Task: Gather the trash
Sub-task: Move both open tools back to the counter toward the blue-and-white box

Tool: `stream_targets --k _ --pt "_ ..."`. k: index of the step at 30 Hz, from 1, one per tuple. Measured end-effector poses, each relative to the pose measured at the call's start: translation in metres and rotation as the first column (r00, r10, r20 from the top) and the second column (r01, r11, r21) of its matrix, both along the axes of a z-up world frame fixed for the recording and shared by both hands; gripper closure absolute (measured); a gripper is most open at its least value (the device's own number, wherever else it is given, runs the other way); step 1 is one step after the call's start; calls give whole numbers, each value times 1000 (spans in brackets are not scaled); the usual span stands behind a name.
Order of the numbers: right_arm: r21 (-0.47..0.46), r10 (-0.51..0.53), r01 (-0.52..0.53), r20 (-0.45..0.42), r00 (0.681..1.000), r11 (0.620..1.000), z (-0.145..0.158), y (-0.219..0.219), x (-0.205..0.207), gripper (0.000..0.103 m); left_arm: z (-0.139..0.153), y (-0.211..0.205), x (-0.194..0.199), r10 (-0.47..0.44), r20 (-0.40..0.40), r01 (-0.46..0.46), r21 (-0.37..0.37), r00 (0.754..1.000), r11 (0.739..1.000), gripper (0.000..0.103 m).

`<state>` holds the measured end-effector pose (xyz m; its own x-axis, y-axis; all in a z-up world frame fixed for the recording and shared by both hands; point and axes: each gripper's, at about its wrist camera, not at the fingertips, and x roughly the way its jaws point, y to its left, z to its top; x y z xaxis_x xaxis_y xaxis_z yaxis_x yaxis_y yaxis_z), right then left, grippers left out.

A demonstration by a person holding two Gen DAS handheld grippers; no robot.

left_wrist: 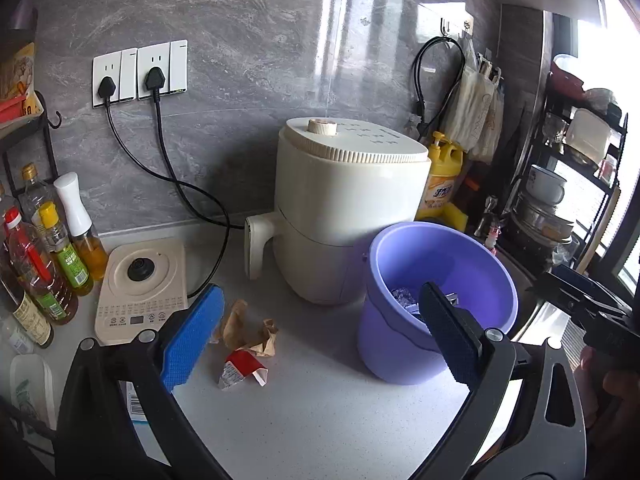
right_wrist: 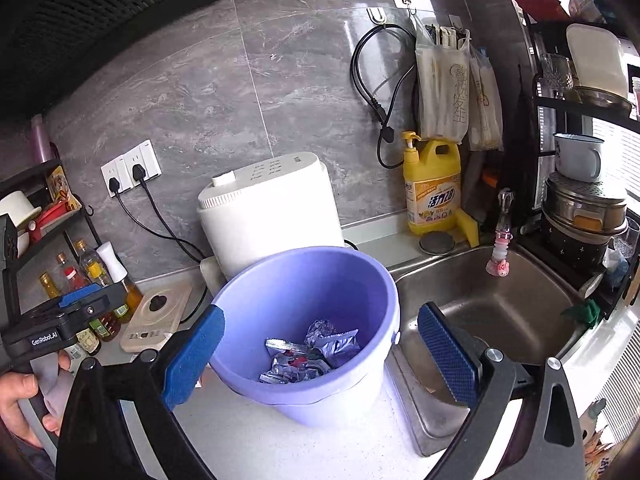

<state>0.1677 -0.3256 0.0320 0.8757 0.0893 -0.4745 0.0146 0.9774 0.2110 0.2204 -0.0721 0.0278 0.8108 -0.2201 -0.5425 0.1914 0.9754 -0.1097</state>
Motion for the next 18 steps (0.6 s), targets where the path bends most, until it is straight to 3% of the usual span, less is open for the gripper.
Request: stream_targets --k 18 --pt "-34 249 -250 -25 968 968 -4 95 13 8 -18 93 -47 213 -46 -213 9 976 977 6"
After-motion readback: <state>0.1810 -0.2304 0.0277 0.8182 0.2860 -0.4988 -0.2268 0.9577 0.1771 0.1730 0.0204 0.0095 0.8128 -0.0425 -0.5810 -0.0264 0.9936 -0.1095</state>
